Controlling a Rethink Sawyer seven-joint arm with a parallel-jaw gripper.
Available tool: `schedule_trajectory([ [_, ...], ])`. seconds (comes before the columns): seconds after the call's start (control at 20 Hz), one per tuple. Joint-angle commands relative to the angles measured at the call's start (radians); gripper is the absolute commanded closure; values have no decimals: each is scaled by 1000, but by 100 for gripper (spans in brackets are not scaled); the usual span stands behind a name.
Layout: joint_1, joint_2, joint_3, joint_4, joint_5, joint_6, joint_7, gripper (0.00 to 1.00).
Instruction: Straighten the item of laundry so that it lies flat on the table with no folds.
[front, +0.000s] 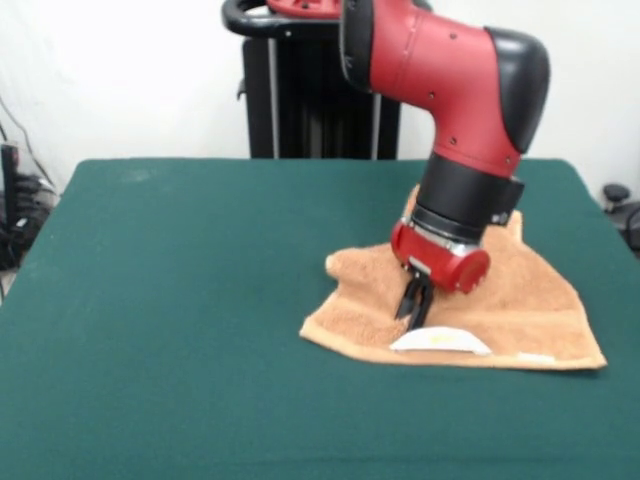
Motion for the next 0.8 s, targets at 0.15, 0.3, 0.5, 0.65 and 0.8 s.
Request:
schedule_trajectory([
  [0.15,63,158,-54,-292,169,97,95,100],
  [0.3,63,152,-48,-294,177,93,103,100],
  [0.5,65,139,-26,-295,178,97,111,100],
  [0.65,54,138,9,-313,170,82,104,100],
  [0.8,34,146,58,-346,160,52,102,100],
])
